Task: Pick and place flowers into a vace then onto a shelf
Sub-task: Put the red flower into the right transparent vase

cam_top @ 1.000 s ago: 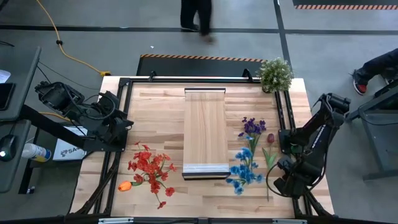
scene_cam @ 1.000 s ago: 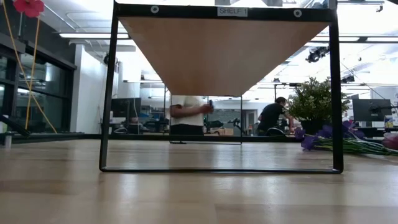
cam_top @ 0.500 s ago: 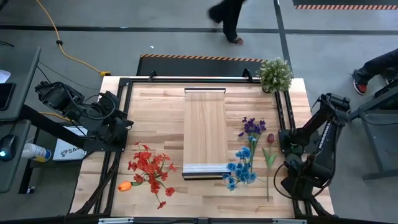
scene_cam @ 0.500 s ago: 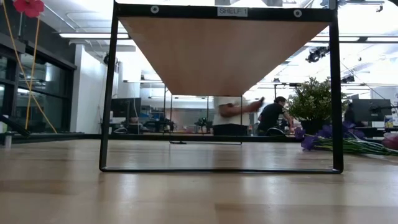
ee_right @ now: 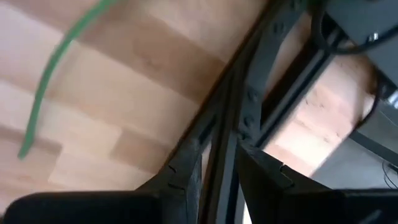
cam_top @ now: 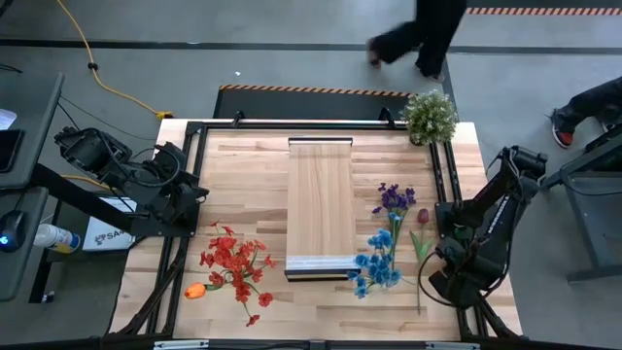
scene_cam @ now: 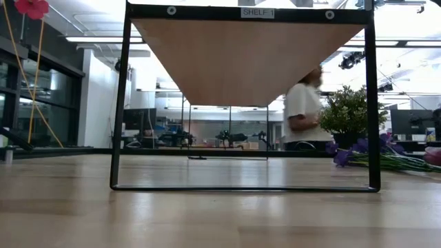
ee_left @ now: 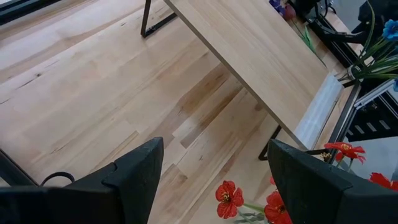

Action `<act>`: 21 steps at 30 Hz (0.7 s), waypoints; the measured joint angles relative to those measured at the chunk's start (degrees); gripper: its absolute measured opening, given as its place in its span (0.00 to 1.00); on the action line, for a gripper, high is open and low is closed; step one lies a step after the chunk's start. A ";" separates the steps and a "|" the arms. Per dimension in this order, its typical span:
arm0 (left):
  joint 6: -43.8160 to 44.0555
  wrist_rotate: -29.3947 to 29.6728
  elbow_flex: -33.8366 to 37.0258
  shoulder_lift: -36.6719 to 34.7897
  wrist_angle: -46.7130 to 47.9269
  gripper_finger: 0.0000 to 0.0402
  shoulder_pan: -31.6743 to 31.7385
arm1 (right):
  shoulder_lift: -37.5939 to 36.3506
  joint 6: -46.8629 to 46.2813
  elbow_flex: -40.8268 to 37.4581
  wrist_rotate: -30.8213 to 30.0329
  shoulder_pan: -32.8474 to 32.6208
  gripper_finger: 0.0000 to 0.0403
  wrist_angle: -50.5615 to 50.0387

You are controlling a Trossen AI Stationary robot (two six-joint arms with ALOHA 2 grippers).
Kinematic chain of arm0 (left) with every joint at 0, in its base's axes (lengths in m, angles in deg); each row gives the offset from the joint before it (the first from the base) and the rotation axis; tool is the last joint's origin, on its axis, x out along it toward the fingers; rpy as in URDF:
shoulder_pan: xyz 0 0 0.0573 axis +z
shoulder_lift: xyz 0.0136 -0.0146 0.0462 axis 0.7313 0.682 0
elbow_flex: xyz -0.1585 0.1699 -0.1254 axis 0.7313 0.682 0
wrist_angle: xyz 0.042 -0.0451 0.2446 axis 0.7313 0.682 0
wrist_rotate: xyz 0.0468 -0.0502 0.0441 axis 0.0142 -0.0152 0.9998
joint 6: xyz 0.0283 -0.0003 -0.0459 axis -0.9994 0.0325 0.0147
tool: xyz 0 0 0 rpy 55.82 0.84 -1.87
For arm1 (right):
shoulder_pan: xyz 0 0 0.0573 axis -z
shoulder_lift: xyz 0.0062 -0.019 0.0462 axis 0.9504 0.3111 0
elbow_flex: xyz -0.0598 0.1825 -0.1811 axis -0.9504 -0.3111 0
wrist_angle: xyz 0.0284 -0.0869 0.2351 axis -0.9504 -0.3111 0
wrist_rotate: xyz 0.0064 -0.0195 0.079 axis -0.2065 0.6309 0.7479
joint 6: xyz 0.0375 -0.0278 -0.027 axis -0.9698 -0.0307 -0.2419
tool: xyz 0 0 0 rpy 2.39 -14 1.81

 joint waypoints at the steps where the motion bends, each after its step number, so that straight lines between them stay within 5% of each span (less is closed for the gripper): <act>1: 0.00 0.00 0.00 0.00 0.00 0.80 0.00 | 0.00 0.25 -0.43 -0.84 0.51 0.23 -0.06; 21: 0.46 -3.05 0.00 0.02 -0.03 0.80 0.00 | -5.79 3.45 -11.09 -8.31 10.76 0.23 3.03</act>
